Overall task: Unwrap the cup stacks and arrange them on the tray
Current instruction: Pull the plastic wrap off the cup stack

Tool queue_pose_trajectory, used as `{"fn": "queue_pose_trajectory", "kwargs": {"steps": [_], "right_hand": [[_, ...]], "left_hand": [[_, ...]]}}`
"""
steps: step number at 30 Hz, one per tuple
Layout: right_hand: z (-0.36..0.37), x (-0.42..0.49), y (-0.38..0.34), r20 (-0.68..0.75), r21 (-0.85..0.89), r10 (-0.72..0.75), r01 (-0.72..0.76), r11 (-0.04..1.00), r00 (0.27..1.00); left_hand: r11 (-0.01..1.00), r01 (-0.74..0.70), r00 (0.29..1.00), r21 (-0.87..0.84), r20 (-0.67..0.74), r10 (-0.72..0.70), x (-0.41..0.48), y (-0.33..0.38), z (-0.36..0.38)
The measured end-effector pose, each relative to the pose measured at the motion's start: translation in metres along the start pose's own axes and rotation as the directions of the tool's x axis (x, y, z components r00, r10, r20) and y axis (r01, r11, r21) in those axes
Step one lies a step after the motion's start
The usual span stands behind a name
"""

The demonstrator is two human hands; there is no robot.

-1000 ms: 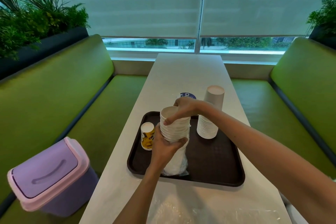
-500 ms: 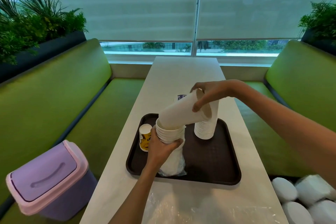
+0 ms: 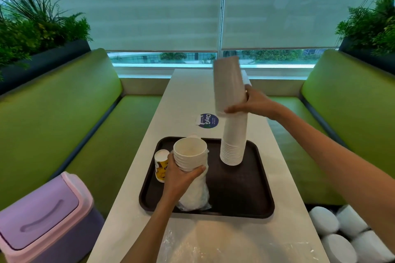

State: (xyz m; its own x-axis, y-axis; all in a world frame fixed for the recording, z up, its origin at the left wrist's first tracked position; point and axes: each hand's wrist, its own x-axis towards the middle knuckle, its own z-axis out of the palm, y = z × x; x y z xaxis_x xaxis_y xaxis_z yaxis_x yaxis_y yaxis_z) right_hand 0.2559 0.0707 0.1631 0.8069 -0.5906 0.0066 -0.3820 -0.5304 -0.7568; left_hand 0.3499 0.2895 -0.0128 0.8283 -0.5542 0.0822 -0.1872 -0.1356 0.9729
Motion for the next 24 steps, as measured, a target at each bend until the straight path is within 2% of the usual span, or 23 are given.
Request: {"fn": "queue_pose_trajectory", "kwargs": {"steps": [2, 4, 11, 19, 22, 24], "right_hand": [[0.004, 0.012, 0.014, -0.213, 0.117, 0.014, 0.011, 0.993, 0.977], [0.010, 0.019, 0.028, -0.311, 0.181, 0.051, 0.007, 0.984, 0.949], [0.033, 0.037, 0.056, -0.362, 0.210, 0.126, -0.051, 0.976, 0.924], [0.049, 0.041, 0.079, -0.254, 0.206, 0.166, -0.114, 0.972, 0.953], [0.043, 0.040, 0.081, -0.359, 0.184, 0.188, -0.128, 0.974, 0.914], [0.036, 0.037, 0.073, -0.495, 0.080, 0.097, -0.065, 0.995, 0.864]], "left_hand": [[1.000, 0.002, 1.000, 0.009, -0.005, -0.002, -0.001, 0.001, 0.001], [1.000, -0.004, 1.000, 0.014, -0.005, 0.004, -0.001, 0.000, 0.001], [1.000, -0.020, 1.000, 0.022, -0.003, 0.020, 0.002, -0.002, 0.002], [0.999, -0.029, 1.000, 0.024, 0.001, 0.029, 0.003, -0.005, 0.002], [0.999, -0.032, 0.999, 0.028, -0.002, 0.032, 0.004, -0.005, 0.001], [0.999, -0.030, 1.000, 0.036, -0.006, 0.030, 0.005, -0.005, 0.001]]}}
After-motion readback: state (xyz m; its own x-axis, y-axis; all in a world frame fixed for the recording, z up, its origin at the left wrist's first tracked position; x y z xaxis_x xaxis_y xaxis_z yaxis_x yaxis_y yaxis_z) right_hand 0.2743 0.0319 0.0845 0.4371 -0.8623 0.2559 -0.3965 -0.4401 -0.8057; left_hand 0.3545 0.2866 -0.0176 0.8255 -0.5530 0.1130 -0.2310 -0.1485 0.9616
